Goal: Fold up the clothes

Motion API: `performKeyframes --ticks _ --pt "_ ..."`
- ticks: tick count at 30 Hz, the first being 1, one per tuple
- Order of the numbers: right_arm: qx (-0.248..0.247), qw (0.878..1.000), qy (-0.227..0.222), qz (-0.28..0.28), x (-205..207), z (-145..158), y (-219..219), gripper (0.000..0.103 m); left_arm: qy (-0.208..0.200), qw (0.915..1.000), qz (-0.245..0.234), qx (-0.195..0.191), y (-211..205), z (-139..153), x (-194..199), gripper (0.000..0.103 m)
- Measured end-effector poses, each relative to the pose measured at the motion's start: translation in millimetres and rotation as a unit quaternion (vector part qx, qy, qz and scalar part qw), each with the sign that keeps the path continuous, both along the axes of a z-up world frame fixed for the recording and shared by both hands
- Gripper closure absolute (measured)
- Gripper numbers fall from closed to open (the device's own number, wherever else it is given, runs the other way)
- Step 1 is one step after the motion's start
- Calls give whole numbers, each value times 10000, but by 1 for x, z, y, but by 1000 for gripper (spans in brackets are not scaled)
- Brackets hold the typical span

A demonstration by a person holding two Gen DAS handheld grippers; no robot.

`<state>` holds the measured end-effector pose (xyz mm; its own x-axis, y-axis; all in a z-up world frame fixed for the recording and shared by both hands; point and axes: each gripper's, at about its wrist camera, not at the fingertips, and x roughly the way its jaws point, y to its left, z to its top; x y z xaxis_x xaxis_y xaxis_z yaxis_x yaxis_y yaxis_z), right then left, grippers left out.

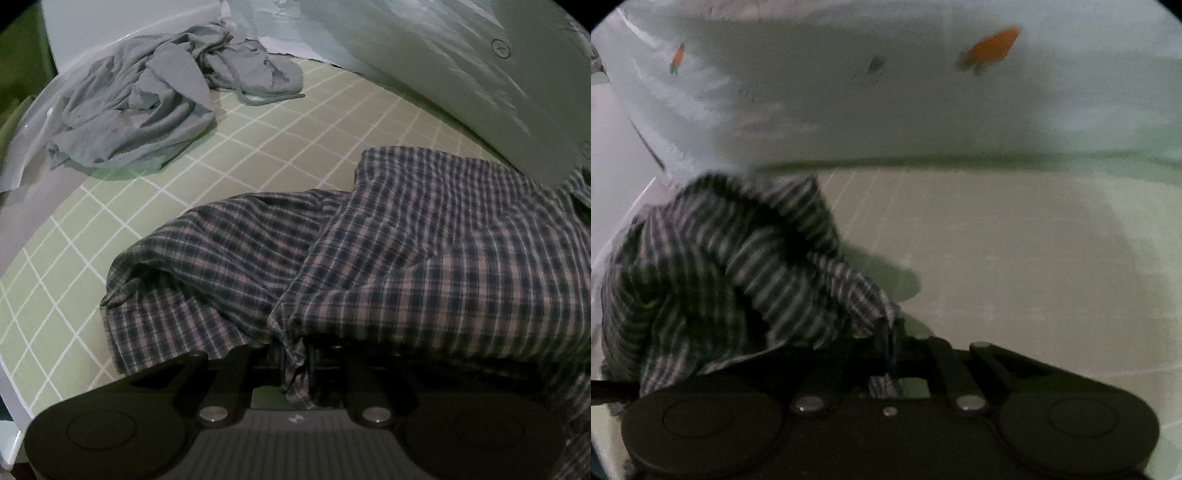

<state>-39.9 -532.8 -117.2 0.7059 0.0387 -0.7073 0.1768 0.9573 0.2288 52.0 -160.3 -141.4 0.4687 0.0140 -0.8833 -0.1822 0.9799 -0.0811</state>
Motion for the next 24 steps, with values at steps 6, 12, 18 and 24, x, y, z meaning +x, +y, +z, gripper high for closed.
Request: performKeyframes --ticks 6,12,18,24 --pt "-1099 9849 -619 -1183 -57 55 -80 102 22 9994 -309 144 -12 0 7 79" --pt "-2342 9409 -582 -2377 -106 93 -135 103 84 9981 -531 300 -29 1 9 80" --pt "-1397 9601 -127 -2420 -110 65 -150 46 -124 9991 -407 -61 -21 24 16 58" --pt "-205 9773 -155 -2101 -65 43 -138 24 -466 9980 -396 -174 -19 45 33 40"
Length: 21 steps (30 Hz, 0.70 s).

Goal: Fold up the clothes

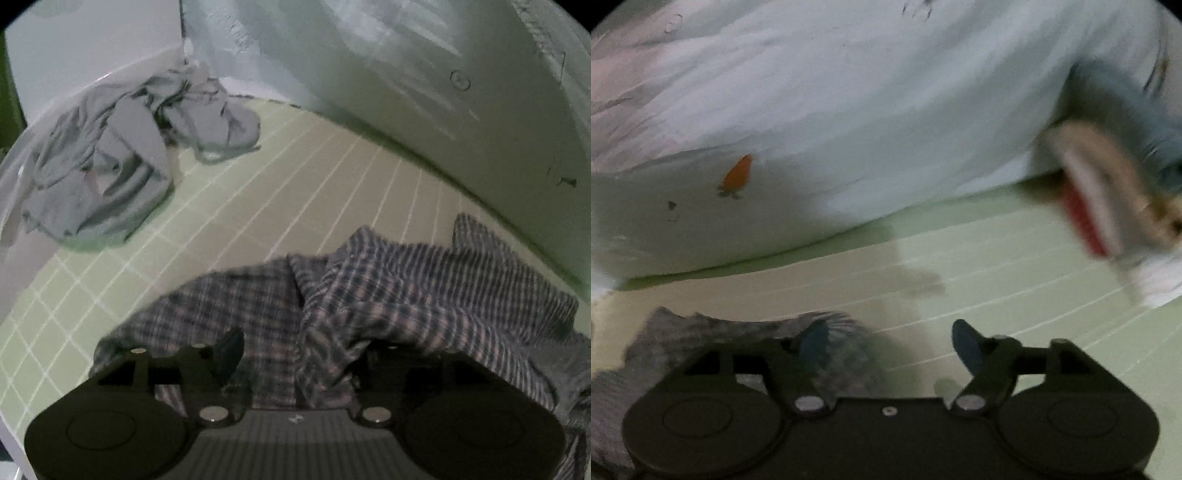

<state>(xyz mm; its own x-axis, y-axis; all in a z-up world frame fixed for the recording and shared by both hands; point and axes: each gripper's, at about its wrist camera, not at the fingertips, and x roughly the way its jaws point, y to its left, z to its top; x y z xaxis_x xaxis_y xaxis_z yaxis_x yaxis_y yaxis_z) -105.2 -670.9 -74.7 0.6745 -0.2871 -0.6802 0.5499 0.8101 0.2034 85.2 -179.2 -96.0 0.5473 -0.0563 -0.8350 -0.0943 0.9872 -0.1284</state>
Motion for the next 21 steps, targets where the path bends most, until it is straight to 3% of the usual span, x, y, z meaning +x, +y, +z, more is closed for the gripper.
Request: performKeyframes --ticks 5,11,15,21 --pt "697 9970 48 -323 36 -22 -17 20 -90 9998 111 -141 -5 7 8 38" --pt "1265 9894 414 -576 40 -47 -17 20 -113 9999 15 -77 -16 9 10 37" --pt "1167 9900 385 -689 22 -45 -6 18 -144 9999 -20 6 -17 9 2 34" --pt "517 9958 516 -550 -29 -40 18 16 -67 10000 -70 3 -16 6 -17 32"
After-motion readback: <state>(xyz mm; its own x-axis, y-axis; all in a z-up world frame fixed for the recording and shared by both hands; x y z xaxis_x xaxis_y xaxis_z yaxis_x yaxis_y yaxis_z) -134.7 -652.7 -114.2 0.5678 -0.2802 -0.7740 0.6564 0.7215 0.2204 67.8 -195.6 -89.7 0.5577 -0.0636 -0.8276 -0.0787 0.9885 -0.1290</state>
